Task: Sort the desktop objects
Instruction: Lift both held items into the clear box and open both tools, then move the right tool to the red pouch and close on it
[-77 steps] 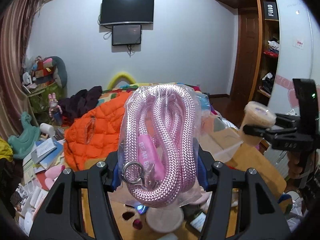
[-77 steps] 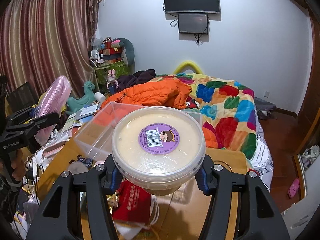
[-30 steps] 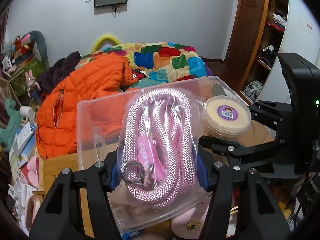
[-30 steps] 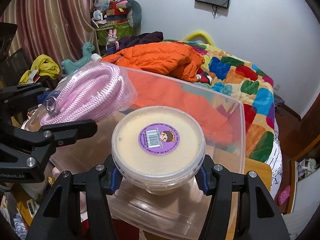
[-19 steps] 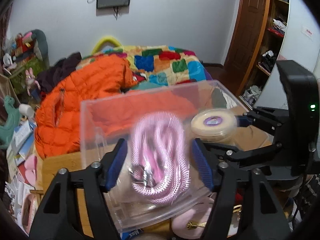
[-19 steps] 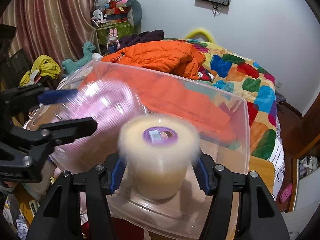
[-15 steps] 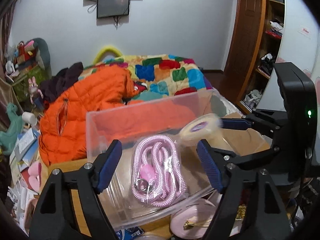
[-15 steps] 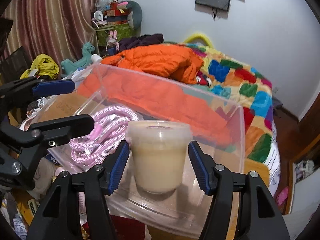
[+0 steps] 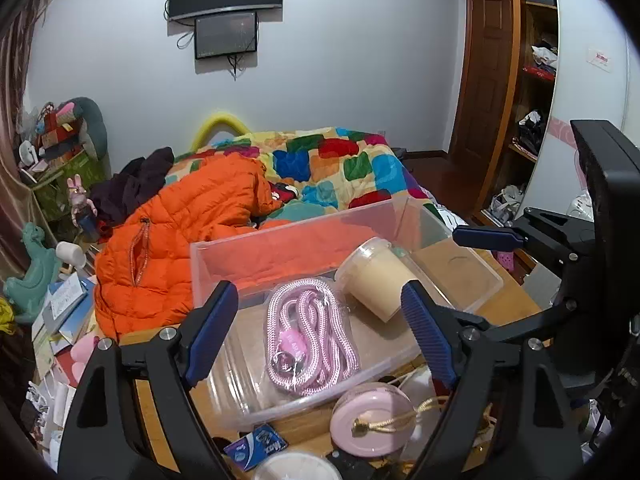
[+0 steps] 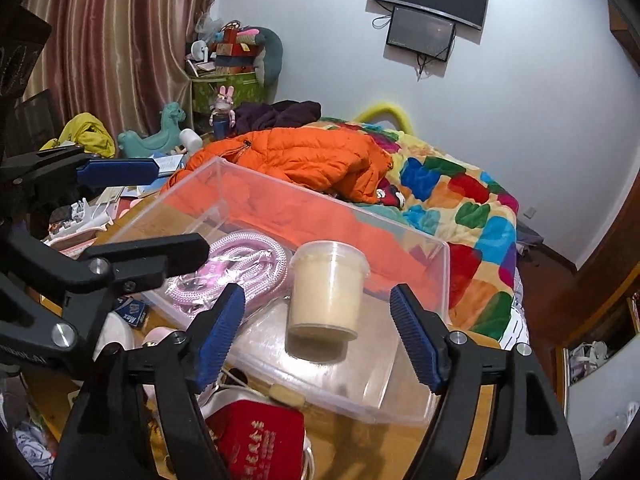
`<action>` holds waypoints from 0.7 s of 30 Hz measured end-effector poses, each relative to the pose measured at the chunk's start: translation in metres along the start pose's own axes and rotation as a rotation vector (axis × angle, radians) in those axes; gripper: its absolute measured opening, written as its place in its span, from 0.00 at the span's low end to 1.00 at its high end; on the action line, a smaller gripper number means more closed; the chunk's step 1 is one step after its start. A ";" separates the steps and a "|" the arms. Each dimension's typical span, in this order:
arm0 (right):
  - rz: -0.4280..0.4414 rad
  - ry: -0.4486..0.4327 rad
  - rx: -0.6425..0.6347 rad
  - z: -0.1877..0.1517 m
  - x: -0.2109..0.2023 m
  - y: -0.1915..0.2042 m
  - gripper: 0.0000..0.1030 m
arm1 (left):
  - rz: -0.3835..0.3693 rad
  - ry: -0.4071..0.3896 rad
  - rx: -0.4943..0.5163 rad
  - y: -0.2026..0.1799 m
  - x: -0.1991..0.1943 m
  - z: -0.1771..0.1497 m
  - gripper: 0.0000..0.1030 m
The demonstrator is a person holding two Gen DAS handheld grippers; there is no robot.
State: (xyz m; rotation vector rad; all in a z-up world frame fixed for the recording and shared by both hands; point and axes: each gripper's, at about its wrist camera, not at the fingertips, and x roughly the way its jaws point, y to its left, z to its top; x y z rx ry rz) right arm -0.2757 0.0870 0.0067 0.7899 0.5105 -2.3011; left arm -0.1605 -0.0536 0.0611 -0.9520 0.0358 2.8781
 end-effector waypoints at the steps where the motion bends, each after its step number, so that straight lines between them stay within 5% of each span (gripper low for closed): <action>1: 0.001 -0.002 0.003 -0.001 -0.002 0.000 0.70 | 0.004 -0.005 0.003 0.000 -0.004 0.000 0.83; 21: 0.000 -0.017 0.073 -0.037 -0.050 0.000 0.75 | 0.055 -0.022 0.004 0.006 -0.056 -0.036 0.90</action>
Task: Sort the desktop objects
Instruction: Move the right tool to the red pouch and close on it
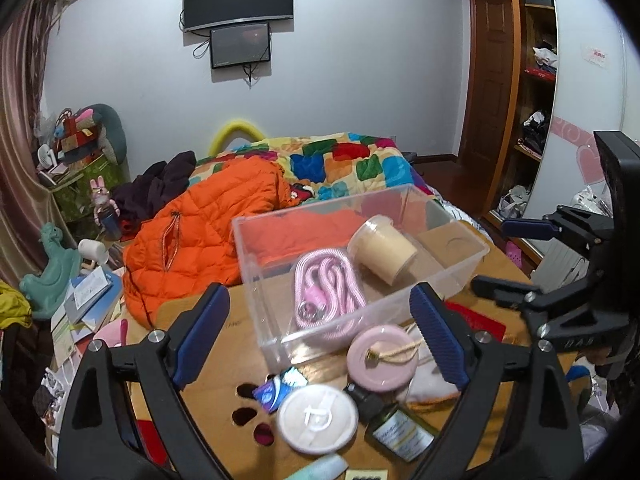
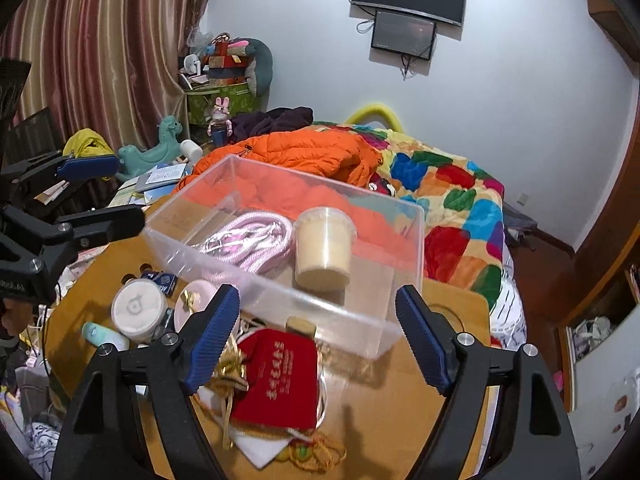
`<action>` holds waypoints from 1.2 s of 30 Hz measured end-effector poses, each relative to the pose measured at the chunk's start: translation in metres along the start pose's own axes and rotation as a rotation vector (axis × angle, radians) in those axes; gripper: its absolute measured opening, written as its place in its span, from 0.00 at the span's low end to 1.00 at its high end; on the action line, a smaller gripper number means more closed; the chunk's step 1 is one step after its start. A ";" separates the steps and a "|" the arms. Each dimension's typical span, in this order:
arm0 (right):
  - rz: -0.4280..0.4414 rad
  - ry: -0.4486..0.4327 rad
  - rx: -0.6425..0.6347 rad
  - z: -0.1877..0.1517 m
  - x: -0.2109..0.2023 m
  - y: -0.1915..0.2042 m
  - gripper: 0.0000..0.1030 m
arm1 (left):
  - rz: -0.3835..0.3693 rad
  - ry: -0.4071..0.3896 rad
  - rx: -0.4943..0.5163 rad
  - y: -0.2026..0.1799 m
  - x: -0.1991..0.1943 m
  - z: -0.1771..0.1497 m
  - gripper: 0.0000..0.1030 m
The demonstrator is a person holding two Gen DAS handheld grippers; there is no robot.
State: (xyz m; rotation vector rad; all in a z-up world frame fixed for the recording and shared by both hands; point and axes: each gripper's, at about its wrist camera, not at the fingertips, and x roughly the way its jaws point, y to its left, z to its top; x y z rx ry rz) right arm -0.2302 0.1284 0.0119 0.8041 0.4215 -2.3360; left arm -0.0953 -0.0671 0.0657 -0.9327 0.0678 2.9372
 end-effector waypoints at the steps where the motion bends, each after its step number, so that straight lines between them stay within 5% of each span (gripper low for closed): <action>1: 0.002 0.002 0.008 -0.002 -0.001 -0.001 0.75 | -0.001 0.007 -0.006 0.003 -0.003 -0.004 0.90; 16: 0.064 0.032 0.163 -0.040 0.004 -0.011 0.76 | -0.021 0.185 -0.080 0.025 0.009 -0.077 0.90; 36: 0.142 0.097 0.180 -0.056 0.038 0.014 0.82 | -0.116 0.299 -0.111 0.021 0.049 -0.100 0.90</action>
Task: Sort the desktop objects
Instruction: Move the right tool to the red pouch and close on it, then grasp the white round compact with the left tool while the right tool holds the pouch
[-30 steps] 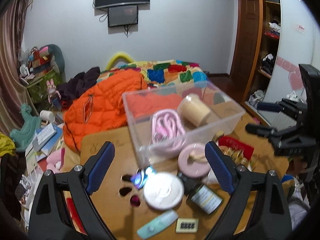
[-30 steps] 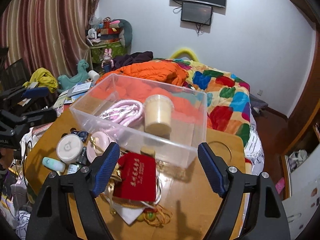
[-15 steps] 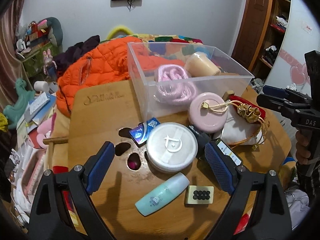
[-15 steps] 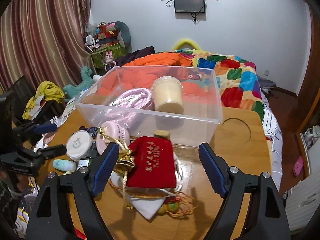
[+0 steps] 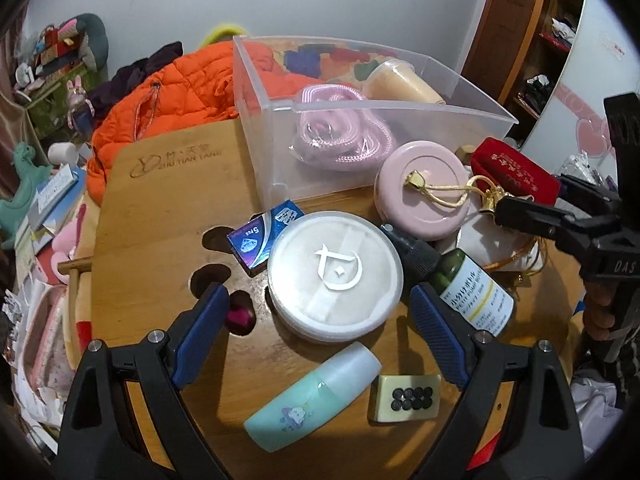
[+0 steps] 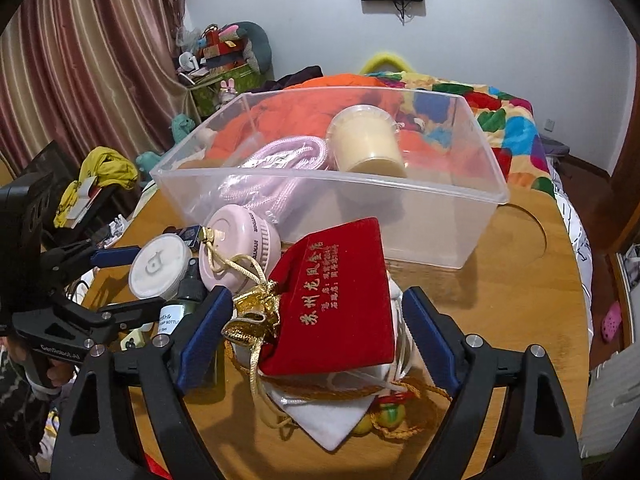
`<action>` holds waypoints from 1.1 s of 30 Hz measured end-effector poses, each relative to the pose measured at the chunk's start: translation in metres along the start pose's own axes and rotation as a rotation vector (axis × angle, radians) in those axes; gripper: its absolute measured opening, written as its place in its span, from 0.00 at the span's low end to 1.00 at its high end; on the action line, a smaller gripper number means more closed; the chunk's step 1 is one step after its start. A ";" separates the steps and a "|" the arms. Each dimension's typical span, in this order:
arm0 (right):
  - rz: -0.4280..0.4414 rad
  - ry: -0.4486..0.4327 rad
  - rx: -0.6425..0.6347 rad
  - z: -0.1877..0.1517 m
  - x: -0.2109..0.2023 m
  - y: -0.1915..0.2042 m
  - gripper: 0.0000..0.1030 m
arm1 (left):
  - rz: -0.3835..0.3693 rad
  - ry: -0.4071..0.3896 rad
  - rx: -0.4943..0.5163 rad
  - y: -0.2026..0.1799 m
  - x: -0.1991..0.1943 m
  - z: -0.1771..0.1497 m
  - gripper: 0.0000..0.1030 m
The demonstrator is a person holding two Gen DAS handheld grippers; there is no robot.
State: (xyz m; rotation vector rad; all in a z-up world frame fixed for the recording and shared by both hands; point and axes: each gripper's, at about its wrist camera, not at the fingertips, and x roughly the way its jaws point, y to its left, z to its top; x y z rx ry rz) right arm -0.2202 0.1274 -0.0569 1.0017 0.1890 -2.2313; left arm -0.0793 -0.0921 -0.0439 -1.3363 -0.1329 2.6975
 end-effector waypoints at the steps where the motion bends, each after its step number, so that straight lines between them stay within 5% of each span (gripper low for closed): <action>1: -0.005 -0.005 -0.001 -0.001 0.000 0.001 0.81 | -0.002 0.004 -0.005 0.000 0.002 0.000 0.90; 3: -0.005 -0.012 -0.004 -0.001 -0.002 0.002 0.81 | 0.000 0.011 -0.002 -0.001 0.005 0.001 0.90; 14: 0.076 -0.037 -0.047 -0.006 -0.012 0.011 0.32 | 0.052 -0.038 -0.010 -0.005 0.006 0.004 0.89; 16: 0.083 -0.050 -0.056 -0.006 -0.016 0.012 0.28 | 0.047 -0.055 -0.022 -0.004 0.003 0.005 0.80; 21: 0.090 -0.081 -0.055 -0.006 -0.022 0.013 0.25 | 0.032 -0.063 -0.015 -0.009 0.003 0.005 0.64; 33: 0.077 -0.157 -0.060 -0.001 -0.044 0.016 0.22 | 0.095 -0.131 -0.027 -0.011 -0.011 0.002 0.64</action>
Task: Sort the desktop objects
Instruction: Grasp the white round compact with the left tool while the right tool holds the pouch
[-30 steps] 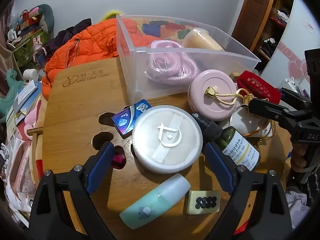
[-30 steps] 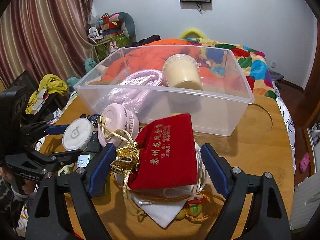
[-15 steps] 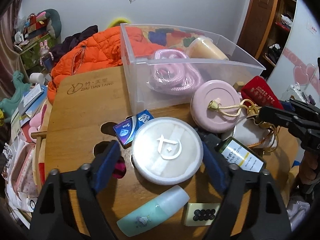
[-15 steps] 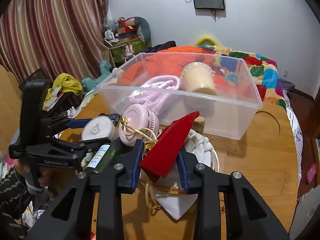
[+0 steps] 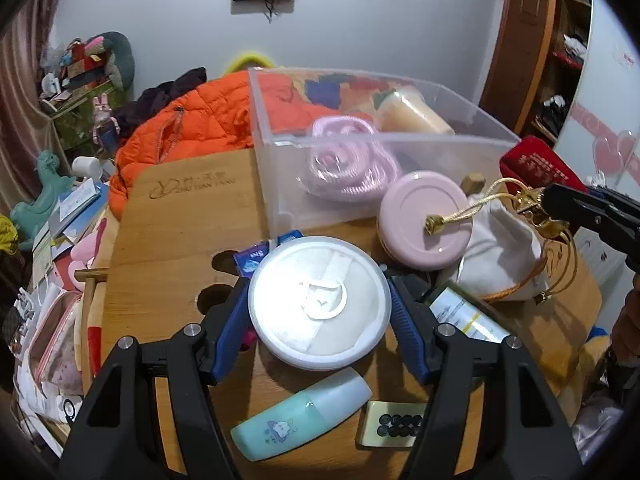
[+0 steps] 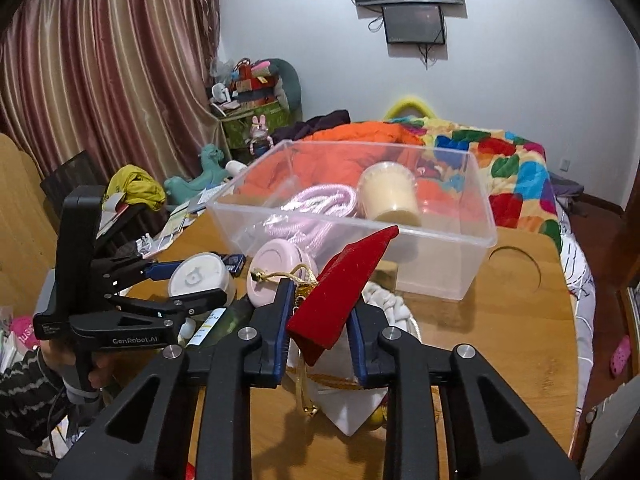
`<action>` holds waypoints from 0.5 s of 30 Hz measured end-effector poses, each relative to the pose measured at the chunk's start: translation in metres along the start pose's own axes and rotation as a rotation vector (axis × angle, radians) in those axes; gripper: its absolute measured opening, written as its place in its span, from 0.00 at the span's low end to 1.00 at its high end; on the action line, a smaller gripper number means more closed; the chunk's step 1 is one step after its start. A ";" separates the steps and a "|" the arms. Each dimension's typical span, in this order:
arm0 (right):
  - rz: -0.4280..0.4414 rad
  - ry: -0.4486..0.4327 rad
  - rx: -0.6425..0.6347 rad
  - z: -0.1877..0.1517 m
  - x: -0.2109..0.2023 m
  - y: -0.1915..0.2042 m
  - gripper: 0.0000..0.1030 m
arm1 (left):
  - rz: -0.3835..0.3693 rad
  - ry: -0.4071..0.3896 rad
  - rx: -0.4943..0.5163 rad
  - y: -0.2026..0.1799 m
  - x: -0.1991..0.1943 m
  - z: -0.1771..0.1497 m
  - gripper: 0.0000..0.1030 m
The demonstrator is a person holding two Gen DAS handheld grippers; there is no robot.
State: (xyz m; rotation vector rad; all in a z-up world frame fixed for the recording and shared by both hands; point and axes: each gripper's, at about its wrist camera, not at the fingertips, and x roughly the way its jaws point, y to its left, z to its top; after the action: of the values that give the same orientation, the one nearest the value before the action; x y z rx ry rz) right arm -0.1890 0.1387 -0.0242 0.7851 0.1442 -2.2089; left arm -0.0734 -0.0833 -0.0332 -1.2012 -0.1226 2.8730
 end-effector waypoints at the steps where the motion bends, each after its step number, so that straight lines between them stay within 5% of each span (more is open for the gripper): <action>1: 0.003 -0.004 0.000 0.001 -0.001 0.000 0.22 | -0.002 -0.005 -0.008 0.001 -0.002 0.001 0.64; 15: -0.029 -0.066 -0.005 0.015 -0.017 -0.008 0.22 | -0.012 -0.102 -0.037 0.001 -0.030 0.023 0.64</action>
State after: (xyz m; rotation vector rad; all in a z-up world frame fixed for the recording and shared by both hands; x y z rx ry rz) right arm -0.1937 0.1503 -0.0034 0.7099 0.1292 -2.2576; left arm -0.0691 -0.0876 0.0044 -1.0560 -0.1849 2.9341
